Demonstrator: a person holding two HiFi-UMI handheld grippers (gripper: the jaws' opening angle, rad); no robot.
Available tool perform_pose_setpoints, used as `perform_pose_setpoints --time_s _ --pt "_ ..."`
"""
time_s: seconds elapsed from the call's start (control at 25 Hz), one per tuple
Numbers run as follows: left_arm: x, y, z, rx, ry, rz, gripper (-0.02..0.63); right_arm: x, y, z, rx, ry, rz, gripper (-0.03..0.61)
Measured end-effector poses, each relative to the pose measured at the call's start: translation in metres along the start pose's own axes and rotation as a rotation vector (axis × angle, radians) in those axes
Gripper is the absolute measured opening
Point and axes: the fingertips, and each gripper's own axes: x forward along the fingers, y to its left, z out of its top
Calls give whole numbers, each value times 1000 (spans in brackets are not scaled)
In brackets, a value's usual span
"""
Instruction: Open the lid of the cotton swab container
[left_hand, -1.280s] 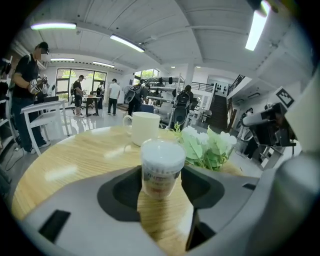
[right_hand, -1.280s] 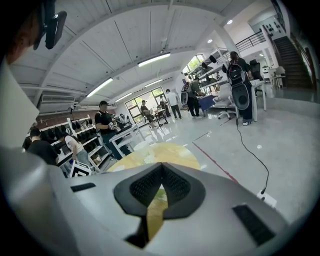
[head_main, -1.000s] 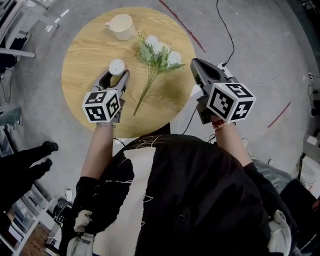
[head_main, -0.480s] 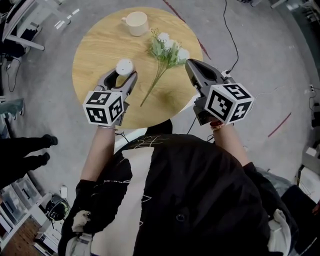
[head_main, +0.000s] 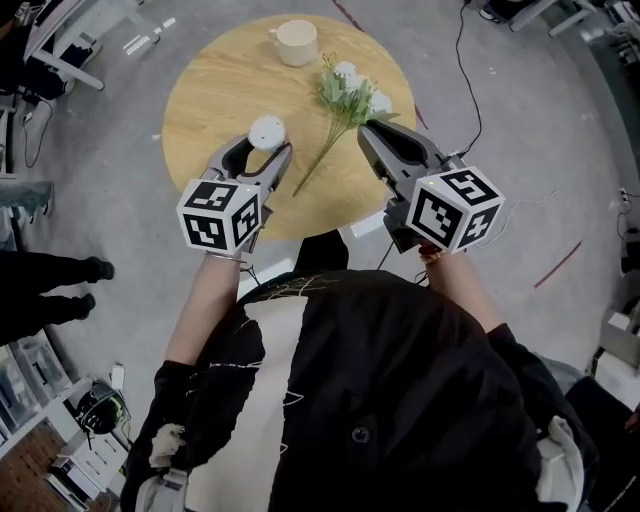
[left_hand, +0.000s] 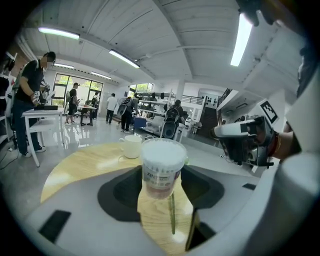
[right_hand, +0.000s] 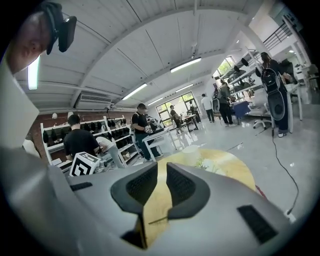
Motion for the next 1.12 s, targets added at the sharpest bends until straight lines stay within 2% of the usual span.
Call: perform_pose_setpoints --time_s 0.16,0.48,0.72,1.12 --pt "-15 -11 -8 14 0 -16 255 0 24 -8 -23 8 55 87" --pt "-27 -29 -12 16 35 -90 255 3 59 -13 -86 49 172 100" --pt "-36 -58 -6 80 56 -155 255 -6 78 -20 -119 70 224 125" --pt "-52 -90 -13 159 96 -213 255 -17 104 -37 -163 96 297 191"
